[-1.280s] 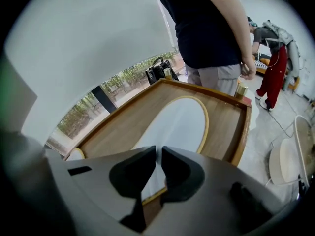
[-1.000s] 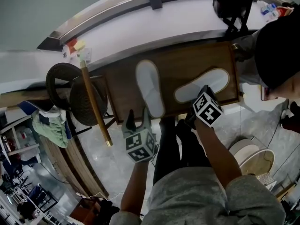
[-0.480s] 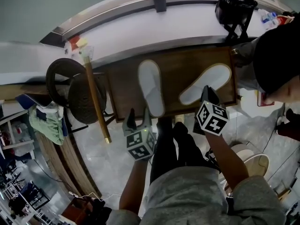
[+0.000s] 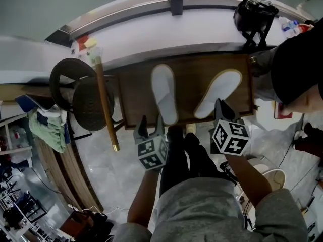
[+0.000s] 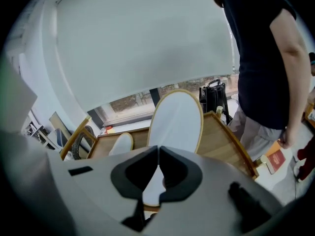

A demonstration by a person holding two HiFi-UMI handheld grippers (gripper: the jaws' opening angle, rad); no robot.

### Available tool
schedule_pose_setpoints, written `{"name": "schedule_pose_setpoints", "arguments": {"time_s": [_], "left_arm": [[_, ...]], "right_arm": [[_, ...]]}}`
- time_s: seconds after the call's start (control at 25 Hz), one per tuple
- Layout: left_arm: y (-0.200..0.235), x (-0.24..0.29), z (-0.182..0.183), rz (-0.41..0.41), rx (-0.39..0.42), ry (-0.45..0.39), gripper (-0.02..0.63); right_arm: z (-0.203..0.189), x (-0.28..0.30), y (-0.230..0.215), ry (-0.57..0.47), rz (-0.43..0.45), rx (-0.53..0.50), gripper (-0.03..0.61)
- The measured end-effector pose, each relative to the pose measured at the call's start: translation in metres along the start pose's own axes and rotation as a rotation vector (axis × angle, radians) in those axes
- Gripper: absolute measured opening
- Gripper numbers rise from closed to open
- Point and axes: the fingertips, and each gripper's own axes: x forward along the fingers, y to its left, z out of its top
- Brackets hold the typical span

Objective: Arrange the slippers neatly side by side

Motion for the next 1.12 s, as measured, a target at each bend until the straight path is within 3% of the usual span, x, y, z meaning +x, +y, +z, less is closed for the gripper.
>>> {"name": "schedule_pose_setpoints", "arguments": {"time_s": [0.28,0.56,1.12], "left_arm": [[0.004,-0.003,-0.002,0.002,-0.014,0.000,0.225],[0.014,-0.008,-0.007,0.011,-0.021,0.010,0.225],[0.041,0.002,-0.015,0.034,-0.045,0.039,0.225]], "right_arm": [[-0.021,-0.004,0.029,0.056,0.067,-0.095,0.032],[-0.053,0.043,0.054,0.135,0.091,-0.257,0.032],[-0.070,0.104,0.074,0.228,0.126,-0.476,0.032]]}}
